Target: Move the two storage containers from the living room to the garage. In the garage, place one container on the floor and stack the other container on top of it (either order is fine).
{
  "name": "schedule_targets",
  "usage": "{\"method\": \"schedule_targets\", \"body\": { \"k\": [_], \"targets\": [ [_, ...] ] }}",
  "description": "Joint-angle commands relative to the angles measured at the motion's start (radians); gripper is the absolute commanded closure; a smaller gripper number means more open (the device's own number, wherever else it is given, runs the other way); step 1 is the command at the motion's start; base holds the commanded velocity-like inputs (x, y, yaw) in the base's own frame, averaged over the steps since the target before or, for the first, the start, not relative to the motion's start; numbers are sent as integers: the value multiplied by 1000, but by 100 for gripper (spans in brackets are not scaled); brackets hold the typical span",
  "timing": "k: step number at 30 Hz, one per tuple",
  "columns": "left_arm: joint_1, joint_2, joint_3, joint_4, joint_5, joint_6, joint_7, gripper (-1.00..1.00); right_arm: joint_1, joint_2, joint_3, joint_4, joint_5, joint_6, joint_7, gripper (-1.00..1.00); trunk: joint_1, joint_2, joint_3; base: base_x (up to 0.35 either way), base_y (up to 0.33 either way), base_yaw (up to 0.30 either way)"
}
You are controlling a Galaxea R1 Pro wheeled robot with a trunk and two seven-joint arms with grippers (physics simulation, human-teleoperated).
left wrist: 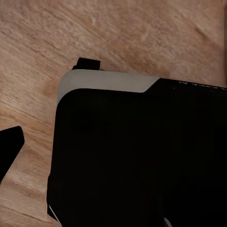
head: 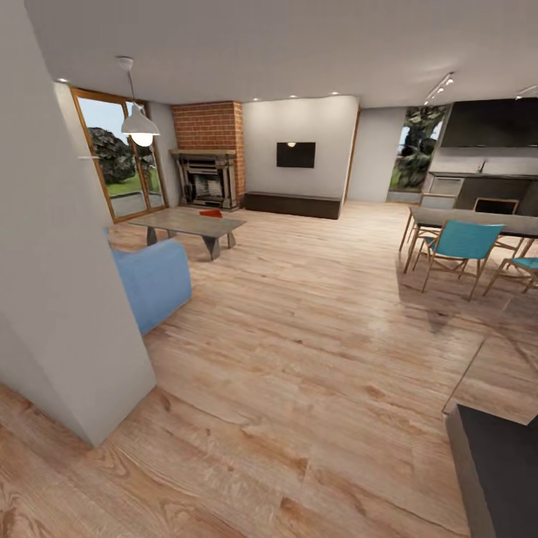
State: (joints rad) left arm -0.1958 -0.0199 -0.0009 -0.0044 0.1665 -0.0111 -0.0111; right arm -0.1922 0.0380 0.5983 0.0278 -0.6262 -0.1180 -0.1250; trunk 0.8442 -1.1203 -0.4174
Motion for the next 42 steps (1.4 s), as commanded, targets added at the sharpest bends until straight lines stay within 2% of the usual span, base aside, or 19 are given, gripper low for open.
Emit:
{"method": "schedule_targets", "body": {
  "k": [1,42],
  "targets": [
    [-1,0,-1,1,8,-1,-1,-100,-1,1,8,3,-8,-5,-1,-100,1,-1,-1,323,0,-26],
    [-1,0,-1,0,8,-1,-1,-100,-1,0,8,3,-9,-3,-1,-100,1,-1,-1,323,0,-1]
  ]
}}
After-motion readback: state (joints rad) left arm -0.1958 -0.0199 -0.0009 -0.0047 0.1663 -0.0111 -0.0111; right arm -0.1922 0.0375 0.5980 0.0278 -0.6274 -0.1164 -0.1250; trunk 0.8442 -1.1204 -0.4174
